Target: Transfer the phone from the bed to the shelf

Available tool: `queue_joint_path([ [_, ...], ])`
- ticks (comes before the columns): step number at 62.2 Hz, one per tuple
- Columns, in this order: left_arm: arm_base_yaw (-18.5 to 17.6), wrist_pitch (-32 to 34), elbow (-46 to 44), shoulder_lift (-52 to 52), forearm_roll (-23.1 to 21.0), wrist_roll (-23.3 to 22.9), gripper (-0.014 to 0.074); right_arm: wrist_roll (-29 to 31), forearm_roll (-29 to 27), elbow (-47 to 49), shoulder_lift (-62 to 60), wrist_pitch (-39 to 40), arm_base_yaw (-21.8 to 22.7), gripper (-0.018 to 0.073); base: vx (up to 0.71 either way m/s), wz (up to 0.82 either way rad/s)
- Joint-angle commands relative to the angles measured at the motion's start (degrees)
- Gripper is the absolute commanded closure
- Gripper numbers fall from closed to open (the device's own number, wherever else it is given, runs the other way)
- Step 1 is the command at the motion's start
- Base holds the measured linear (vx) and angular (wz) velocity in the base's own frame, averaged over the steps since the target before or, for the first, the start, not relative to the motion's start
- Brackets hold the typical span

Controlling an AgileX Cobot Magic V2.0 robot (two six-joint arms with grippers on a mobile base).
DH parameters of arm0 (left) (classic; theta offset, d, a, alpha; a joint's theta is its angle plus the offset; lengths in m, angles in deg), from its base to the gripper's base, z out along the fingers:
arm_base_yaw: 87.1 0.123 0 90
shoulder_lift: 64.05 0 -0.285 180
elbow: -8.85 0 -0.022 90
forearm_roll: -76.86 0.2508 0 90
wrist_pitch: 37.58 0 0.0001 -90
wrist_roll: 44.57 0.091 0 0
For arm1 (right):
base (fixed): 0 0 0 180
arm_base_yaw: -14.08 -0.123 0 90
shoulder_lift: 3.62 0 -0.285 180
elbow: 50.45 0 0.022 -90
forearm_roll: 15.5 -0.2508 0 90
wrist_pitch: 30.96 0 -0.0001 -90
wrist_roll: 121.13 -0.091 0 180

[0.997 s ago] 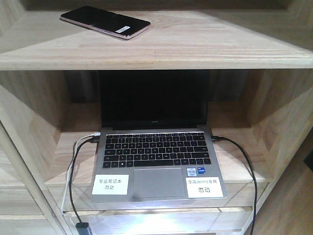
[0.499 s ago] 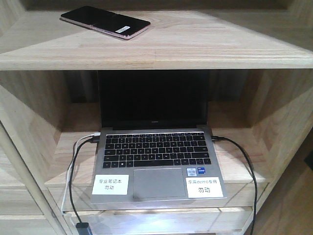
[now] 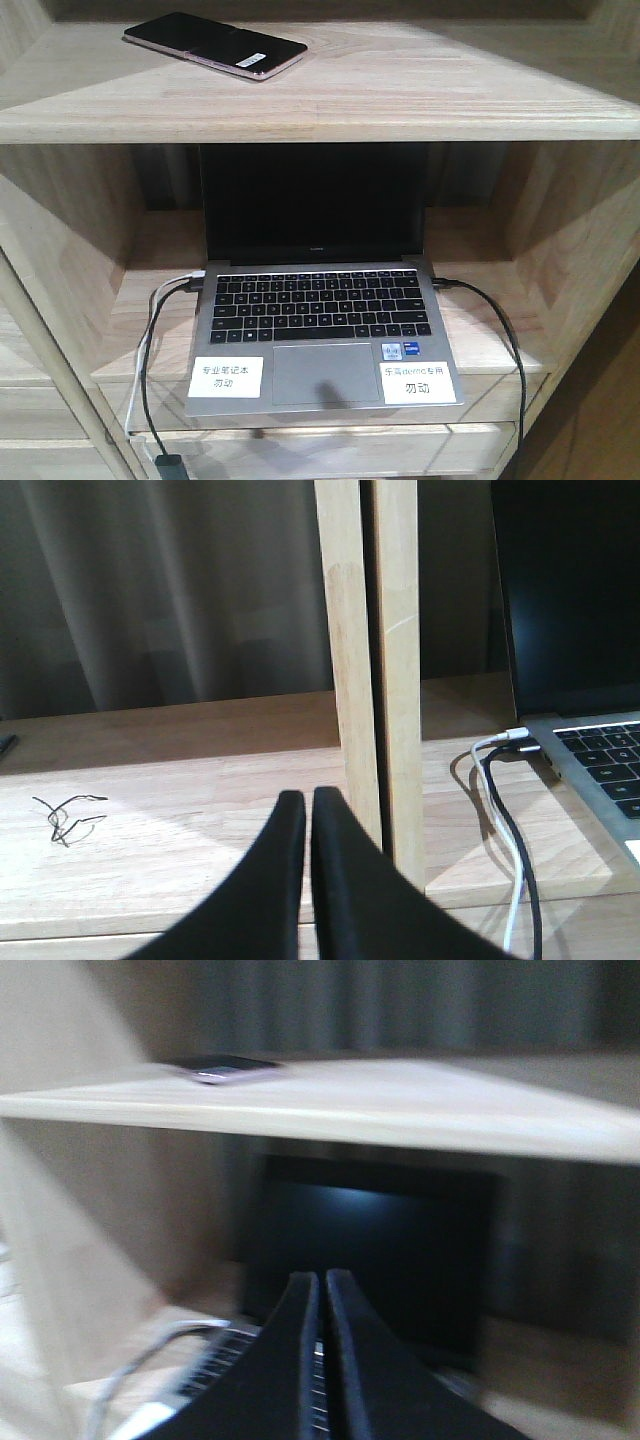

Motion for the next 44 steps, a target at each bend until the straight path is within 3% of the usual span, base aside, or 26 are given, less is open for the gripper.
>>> queue_joint_path([
  [1, -0.2, 4.1, -1.2, 0.8, -0.5, -0.3, 0.0595, -11.4, 12.5, 1.5, 0.6, 3.7, 0.5, 0.0566, 0.00, 0.00],
  [8, -0.2, 4.1, -1.2, 0.8, -0.5, -0.3, 0.0595, -13.1, 16.8, 1.4, 0.6, 3.6, 2.4, 0.0566, 0.00, 0.00],
  [27, -0.2, 4.1, -1.2, 0.8, -0.5, -0.3, 0.0595, -11.7, 16.5, -6.7, 0.1, 5.1, 18.5, 0.0566, 0.00, 0.00],
  [44, -0.2, 4.1, -1.2, 0.8, -0.5, -0.3, 0.0595, -6.7, 16.5, -17.7, -9.7, 13.1, 22.5, 0.0566, 0.00, 0.00],
])
